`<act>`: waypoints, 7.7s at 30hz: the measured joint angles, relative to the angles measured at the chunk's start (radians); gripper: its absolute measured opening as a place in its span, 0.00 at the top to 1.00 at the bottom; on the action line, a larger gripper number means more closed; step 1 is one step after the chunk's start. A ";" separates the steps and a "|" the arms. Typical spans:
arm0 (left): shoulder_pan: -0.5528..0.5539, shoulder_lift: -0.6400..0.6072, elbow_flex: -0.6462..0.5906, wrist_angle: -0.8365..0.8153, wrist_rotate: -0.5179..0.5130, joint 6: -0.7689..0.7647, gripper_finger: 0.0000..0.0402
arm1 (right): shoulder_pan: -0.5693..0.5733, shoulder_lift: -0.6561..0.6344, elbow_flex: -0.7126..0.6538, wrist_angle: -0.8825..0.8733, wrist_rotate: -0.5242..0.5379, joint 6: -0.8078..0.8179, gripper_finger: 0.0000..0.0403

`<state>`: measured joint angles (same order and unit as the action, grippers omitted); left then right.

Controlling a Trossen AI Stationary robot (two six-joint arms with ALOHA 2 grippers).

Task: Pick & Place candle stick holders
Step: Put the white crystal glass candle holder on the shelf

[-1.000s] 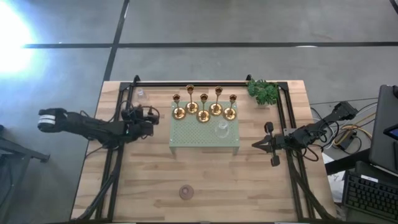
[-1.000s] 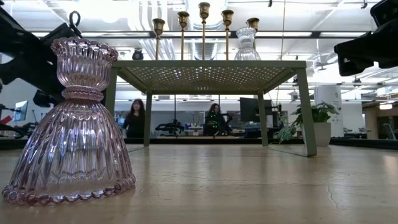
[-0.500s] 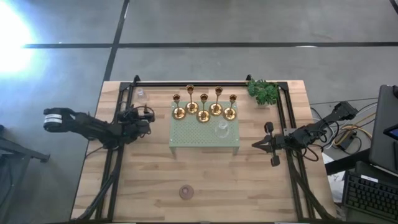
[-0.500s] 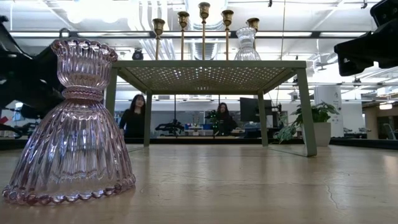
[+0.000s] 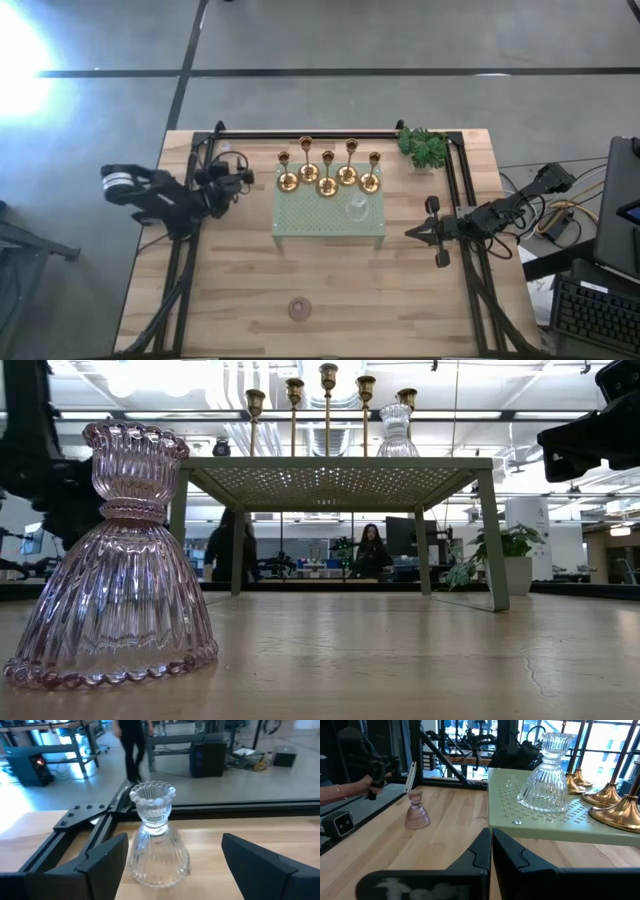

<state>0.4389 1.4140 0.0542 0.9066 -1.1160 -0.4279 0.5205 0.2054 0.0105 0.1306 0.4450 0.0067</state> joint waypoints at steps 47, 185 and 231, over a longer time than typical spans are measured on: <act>0.191 0.179 0.186 0.069 0.147 0.111 0.78 | 0.000 0.000 0.000 0.000 0.000 0.000 0.98; 0.654 0.617 1.525 -1.903 0.954 0.059 0.69 | 0.000 0.000 0.000 0.000 0.000 0.000 0.98; -0.127 -0.673 0.709 -1.585 0.673 -0.406 0.70 | 0.000 0.000 0.000 0.000 0.000 0.000 0.98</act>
<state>0.3123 0.7405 0.7635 -0.6789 -0.4430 -0.8340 0.5205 0.2054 0.0105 0.1303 0.4450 0.0069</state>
